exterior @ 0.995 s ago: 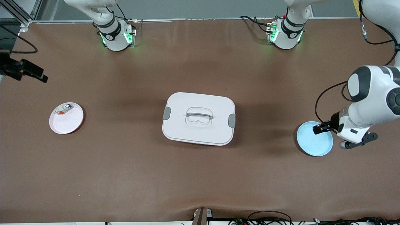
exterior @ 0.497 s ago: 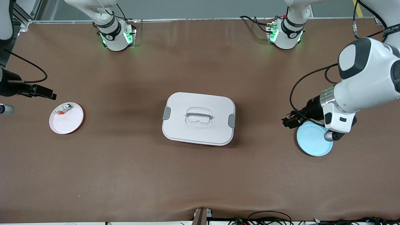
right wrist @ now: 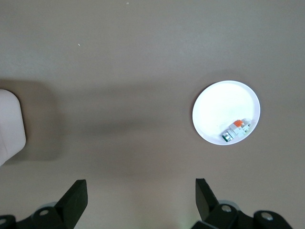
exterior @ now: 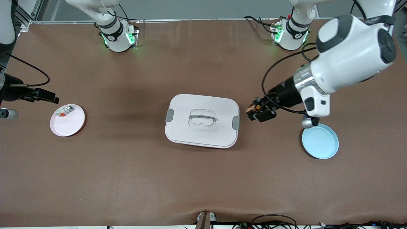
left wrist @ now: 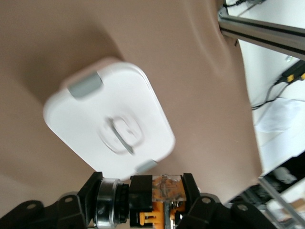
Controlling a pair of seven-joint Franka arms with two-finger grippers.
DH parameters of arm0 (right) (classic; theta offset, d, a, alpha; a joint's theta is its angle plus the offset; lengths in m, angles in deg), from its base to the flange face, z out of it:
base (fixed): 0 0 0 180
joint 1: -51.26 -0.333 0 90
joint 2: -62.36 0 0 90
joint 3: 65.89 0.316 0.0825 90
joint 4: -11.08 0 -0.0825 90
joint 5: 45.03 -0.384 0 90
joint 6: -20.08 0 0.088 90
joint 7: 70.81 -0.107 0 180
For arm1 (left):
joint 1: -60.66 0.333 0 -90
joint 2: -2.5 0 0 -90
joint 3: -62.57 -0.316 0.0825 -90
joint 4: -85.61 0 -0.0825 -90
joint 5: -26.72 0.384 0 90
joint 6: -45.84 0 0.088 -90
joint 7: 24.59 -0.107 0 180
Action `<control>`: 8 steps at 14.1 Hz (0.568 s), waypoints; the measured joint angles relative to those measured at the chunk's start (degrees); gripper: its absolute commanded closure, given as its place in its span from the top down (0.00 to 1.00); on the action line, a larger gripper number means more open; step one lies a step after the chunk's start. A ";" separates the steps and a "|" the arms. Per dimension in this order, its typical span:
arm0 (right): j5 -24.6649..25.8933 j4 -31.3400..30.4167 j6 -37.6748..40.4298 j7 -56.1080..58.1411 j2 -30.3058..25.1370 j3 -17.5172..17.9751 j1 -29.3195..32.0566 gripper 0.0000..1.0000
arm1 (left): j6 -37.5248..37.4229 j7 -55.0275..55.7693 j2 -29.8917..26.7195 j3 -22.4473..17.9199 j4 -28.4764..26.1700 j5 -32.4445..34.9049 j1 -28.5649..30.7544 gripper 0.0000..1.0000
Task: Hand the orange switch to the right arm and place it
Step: 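Lift the switch with the left gripper and carry it toward the box, then hold the switch above the box while the right gripper reaches it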
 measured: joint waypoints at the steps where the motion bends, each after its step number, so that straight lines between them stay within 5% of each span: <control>1: -1.86 0.00 -0.69 0.00 0.01 0.11 -0.21 1.00 | 1.78 4.32 0.03 0.30 0.00 0.00 -1.56 0.17; 8: -19.70 0.34 -4.53 -5.94 -0.24 0.60 -6.19 1.00 | 12.75 28.20 3.84 0.27 -0.21 3.59 -15.67 0.17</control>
